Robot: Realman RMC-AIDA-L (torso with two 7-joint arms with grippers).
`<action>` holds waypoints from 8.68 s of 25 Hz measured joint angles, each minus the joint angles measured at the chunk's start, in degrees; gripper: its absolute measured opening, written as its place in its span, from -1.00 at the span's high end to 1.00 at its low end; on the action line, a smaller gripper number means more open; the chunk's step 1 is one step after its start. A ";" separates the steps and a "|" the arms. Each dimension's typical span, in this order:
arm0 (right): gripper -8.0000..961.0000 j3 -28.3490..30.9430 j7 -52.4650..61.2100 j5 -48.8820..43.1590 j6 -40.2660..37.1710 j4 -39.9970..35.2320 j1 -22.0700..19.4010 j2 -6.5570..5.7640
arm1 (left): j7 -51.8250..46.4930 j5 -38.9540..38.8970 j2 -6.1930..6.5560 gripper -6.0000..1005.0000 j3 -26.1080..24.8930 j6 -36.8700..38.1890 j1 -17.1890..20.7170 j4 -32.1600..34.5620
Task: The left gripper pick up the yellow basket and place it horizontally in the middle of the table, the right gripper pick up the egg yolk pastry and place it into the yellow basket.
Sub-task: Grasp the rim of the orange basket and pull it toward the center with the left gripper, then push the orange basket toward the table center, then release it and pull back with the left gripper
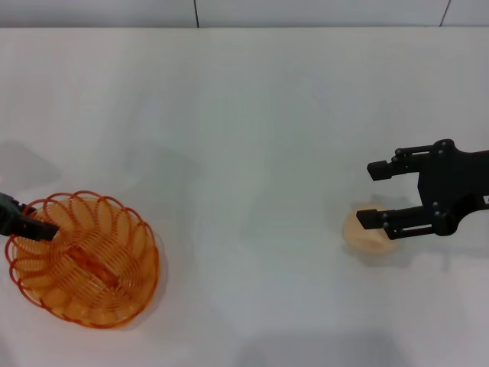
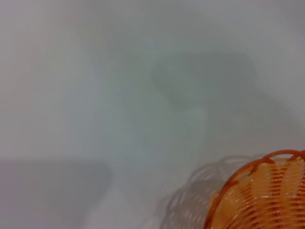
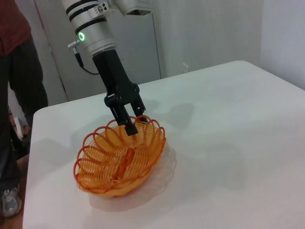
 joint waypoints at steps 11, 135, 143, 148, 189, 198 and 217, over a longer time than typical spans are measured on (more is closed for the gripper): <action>-0.51 0.45 0.00 0.01 0.00 -0.01 0.00 0.00 | 0.00 0.12 0.26 0.25 -0.08 -1.10 -0.13 -2.31; -0.51 0.18 1.23 2.28 -2.12 -0.66 1.76 0.00 | -44.63 -4.62 -4.42 0.74 0.06 -15.68 -14.66 -15.97; -0.51 0.17 1.23 2.28 -2.51 -0.46 1.76 0.00 | -43.93 -4.66 -5.20 0.73 0.08 -17.43 -14.93 -17.89; -0.51 0.17 1.23 2.28 -2.65 -0.43 1.76 0.00 | -43.90 -4.67 -5.45 0.72 0.08 -17.61 -14.96 -17.96; -0.51 0.30 0.89 2.29 -2.64 -0.08 1.76 0.00 | -43.31 -5.19 -6.35 0.65 3.03 -20.01 -14.24 -19.26; -0.51 0.50 0.95 2.29 -2.51 -0.40 1.76 0.00 | -40.62 -7.12 -6.36 0.53 2.69 -18.63 -14.14 -19.26; -0.51 1.03 1.21 2.44 -2.20 -0.71 1.82 0.00 | -38.13 -11.15 -4.44 -0.78 2.53 -14.44 -11.86 -16.90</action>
